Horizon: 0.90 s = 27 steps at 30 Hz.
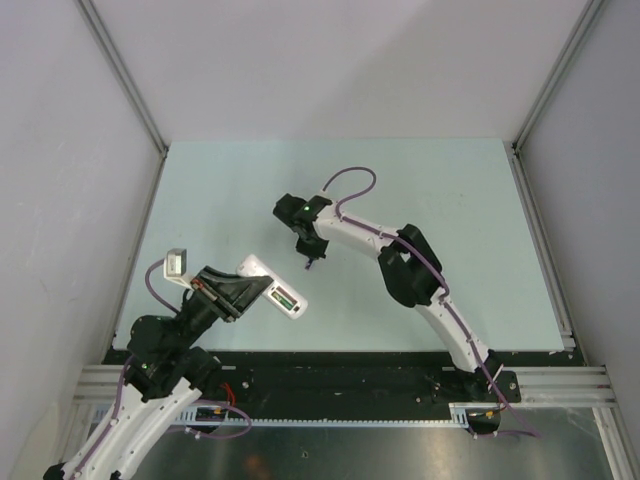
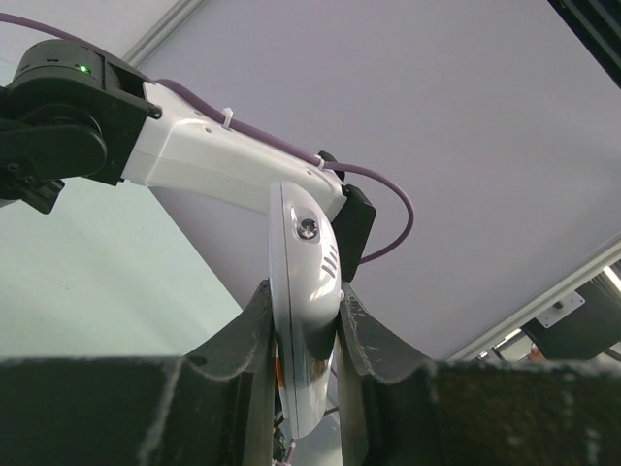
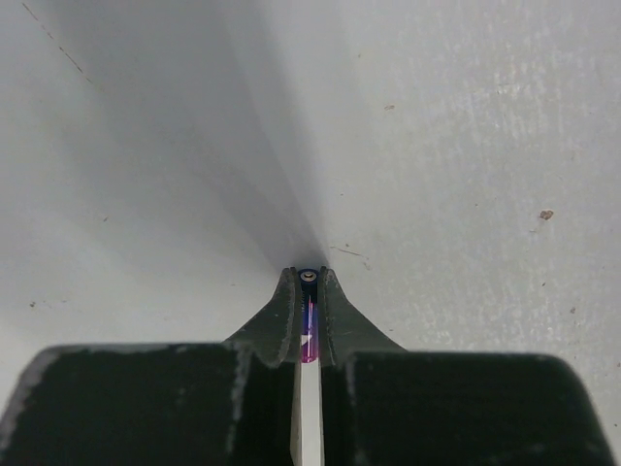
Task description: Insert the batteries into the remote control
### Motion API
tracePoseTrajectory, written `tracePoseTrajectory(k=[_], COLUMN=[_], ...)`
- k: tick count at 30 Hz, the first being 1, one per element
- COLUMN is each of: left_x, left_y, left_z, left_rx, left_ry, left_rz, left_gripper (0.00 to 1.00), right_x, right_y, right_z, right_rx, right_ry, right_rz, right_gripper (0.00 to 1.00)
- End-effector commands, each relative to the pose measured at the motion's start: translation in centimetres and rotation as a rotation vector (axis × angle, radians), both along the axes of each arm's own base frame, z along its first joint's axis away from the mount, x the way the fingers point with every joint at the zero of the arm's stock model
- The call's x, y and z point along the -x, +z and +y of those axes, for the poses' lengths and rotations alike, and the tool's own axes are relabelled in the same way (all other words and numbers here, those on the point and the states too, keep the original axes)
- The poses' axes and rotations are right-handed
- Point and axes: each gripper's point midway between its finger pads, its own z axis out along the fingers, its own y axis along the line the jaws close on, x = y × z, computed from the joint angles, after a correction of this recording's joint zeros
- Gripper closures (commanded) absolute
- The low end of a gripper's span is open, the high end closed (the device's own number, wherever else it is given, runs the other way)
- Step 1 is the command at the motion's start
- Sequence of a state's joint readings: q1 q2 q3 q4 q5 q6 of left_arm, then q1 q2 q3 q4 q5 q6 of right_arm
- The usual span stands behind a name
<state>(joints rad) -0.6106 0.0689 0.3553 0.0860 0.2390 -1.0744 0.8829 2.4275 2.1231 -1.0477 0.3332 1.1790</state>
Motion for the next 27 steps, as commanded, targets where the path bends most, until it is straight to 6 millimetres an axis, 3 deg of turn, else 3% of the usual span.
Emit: tracePoseTrajectory(k=[1, 3, 4, 5, 6, 7, 8, 10, 11, 13, 14, 15, 17, 18, 20, 21, 22, 23, 24, 25, 27], left_x=[0.6, 0.5, 0.5, 0.4, 0.3, 0.1, -0.2, -0.5, -0.7, -1.3, -1.5, -2.0, -2.6, -2.7, -3.4, -3.7, -4.2, -4.2, -4.4, -4.5, -5.0], left_y=[0.9, 0.9, 0.9, 0.8, 0.8, 0.6, 0.5, 0.4, 0.4, -0.1, 0.0, -0.4, -0.4, -0.4, -0.3, -0.4, -0.5, 0.0, 0.1, 0.5, 0.7], left_z=[0.2, 0.1, 0.1, 0.0, 0.0, -0.1, -0.3, -0.5, -0.7, -1.1, -1.2, -1.5, -1.8, -2.1, -3.0, -3.3, -3.9, -4.3, -4.6, -4.7, -5.4], left_rx=[0.022, 0.011, 0.007, 0.001, -0.004, -0.014, -0.024, -0.049, -0.057, -0.089, -0.096, -0.113, -0.128, -0.136, -0.159, -0.167, -0.176, -0.177, -0.181, -0.182, -0.192], left_ry=[-0.013, -0.009, -0.006, -0.006, -0.002, 0.001, 0.003, 0.003, 0.005, 0.011, 0.014, 0.016, 0.022, 0.016, -0.006, -0.013, -0.026, -0.046, -0.052, -0.054, -0.073], left_rz=[-0.025, -0.026, -0.026, -0.022, -0.023, -0.021, -0.013, -0.014, -0.012, -0.001, -0.005, 0.011, 0.008, 0.008, 0.013, 0.022, 0.025, 0.016, 0.014, 0.003, 0.003], left_gripper=[1.0, 1.0, 1.0, 1.0, 1.0, 1.0, 1.0, 1.0, 1.0, 1.0, 1.0, 1.0, 1.0, 1.0, 1.0, 1.0, 1.0, 1.0, 1.0, 1.0, 1.0], right_x=[1.1, 0.5, -0.1, -0.3, 0.3, 0.2, 0.5, 1.6, 2.2, 3.6, 4.4, 5.2, 6.9, 7.9, 10.3, 11.1, 12.2, 13.8, 14.5, 15.6, 17.0], right_y=[-0.2, 0.9, 4.6, 5.8, 5.5, 7.4, 11.0, 13.3, 17.1, 19.3, 22.3, 23.3, 25.4, 27.8, 29.0, 31.5, 32.1, 31.4, 32.7, 34.0, 34.2], right_z=[-2.3, -4.4, -4.9, -5.5, -7.0, -7.9, -8.7, -10.3, -11.0, -11.5, -12.4, -12.7, -12.5, -12.6, -11.5, -11.8, -11.2, -10.5, -9.7, -10.3, -10.0], right_rx=[0.08, 0.123, 0.093, 0.087, 0.11, 0.129, 0.093, 0.124, 0.081, 0.089, 0.077, 0.087, 0.098, 0.052, 0.027, -0.009, -0.041, -0.066, -0.1, -0.156, -0.191], right_ry=[0.061, 0.096, 0.107, 0.136, 0.154, 0.195, 0.208, 0.277, 0.29, 0.349, 0.384, 0.406, 0.5, 0.516, 0.622, 0.639, 0.685, 0.766, 0.821, 0.827, 0.881], right_rz=[0.022, -0.034, -0.115, -0.149, -0.163, -0.211, -0.282, -0.356, -0.433, -0.504, -0.568, -0.593, -0.652, -0.72, -0.784, -0.873, -0.906, -0.921, -0.997, -1.04, -1.064], right_gripper=[1.0, 1.0, 1.0, 1.0, 1.0, 1.0, 1.0, 1.0, 1.0, 1.0, 1.0, 1.0, 1.0, 1.0, 1.0, 1.0, 1.0, 1.0, 1.0, 1.0, 1.0])
